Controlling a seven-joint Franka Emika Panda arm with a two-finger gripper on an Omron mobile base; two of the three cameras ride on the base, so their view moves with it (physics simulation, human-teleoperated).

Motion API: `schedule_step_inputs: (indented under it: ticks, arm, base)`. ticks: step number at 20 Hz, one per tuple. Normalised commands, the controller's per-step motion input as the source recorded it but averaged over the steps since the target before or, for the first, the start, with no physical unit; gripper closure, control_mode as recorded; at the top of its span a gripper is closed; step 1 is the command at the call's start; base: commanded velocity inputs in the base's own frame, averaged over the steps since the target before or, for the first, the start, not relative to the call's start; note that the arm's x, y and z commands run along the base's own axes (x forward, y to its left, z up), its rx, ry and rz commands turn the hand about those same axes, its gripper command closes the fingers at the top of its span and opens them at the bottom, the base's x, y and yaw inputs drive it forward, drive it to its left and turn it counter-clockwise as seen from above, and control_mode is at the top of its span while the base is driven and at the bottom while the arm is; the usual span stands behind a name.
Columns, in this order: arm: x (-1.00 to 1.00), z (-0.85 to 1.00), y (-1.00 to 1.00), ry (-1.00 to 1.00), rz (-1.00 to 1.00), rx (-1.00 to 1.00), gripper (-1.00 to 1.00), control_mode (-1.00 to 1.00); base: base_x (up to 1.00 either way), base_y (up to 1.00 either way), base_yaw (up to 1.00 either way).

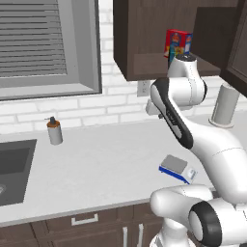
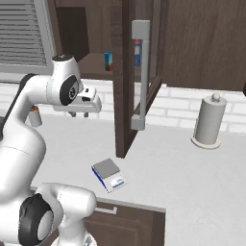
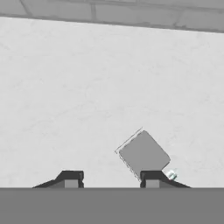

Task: Pick the boxed food and place it on the digital scale for weighing, and close the cabinet.

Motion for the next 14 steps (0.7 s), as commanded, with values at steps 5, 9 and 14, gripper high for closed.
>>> schedule_step_inputs:
  ticks: [5,9,14]
  arm:
    - [-0.14,0.0,0.0,-0.06,0.0,0.0,-1.0,-1.0]
    - [-0.38,0.1,0.0,-0.22,-0.07,0.0,-1.0,-1.0]
    - [-0.48,0.49,0.0,-0.23,-0.13,0.0,-1.0,-1.0]
  base:
    - [0.0,0.0,0.0]
    - [0.0,0.0,0.0]
    - [0.0,0.0,0.0]
